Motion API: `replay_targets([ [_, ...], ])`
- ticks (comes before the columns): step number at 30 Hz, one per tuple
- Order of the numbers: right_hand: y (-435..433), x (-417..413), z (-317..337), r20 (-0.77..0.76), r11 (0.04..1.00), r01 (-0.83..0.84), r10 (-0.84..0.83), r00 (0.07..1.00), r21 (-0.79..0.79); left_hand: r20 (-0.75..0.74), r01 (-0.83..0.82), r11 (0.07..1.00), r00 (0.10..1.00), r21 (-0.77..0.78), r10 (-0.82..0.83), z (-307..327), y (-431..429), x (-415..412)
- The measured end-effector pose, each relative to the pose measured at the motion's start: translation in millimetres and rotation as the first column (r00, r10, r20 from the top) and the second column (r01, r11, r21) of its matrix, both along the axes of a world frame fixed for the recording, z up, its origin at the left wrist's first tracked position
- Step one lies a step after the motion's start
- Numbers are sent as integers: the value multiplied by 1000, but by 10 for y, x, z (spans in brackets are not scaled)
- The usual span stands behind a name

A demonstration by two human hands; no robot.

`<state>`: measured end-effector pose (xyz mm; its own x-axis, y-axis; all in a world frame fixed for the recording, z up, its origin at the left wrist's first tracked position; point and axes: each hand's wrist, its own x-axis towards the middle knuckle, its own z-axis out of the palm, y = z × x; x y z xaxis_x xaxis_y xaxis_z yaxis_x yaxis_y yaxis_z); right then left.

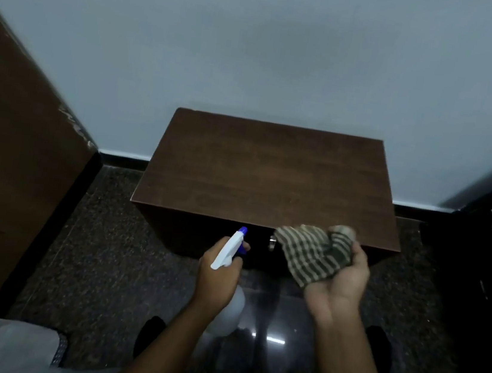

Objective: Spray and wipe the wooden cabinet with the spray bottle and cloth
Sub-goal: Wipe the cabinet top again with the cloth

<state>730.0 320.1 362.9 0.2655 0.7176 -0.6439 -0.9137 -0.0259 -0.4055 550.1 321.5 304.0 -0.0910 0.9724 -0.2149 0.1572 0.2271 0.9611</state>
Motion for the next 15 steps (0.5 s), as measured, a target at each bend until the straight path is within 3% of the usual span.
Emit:
replay_targets([
  [2, 22, 183, 157, 251, 987, 160, -154, 956, -7, -13, 24, 1000, 1000, 10, -24, 132, 70, 63],
  [3, 72, 267, 211, 468, 976, 217, -178, 866, -30, -17, 35, 999, 999, 11, -35, 216, 106, 114],
  [5, 205, 409, 249, 839, 969, 243, -98, 535, -41, -17, 51, 998, 999, 25, -51, 382, 187, 214],
  [7, 306, 497, 109, 977, 992, 81, 81, 195, -98, -34, 64, 997, 997, 43, -63, 504, 291, 297],
  [9, 357, 563, -115, 918, 943, -24, 317, -238, -332, -44, 72, 996, 997, 50, -70, 576, 411, 348],
  [10, 387, 595, -241, 831, 903, -34, 380, -406, -429, -49, 82, 995, 996, 56, -80, 611, 474, 366],
  [13, 509, 681, -530, 580, 723, -95, 460, -672, -684, -77, 88, 994, 994, 68, -83, 676, 645, 373],
  [15, 605, 694, -680, 417, 637, -39, 456, -786, -770, -99, 75, 995, 993, 72, -68, 656, 721, 329],
])
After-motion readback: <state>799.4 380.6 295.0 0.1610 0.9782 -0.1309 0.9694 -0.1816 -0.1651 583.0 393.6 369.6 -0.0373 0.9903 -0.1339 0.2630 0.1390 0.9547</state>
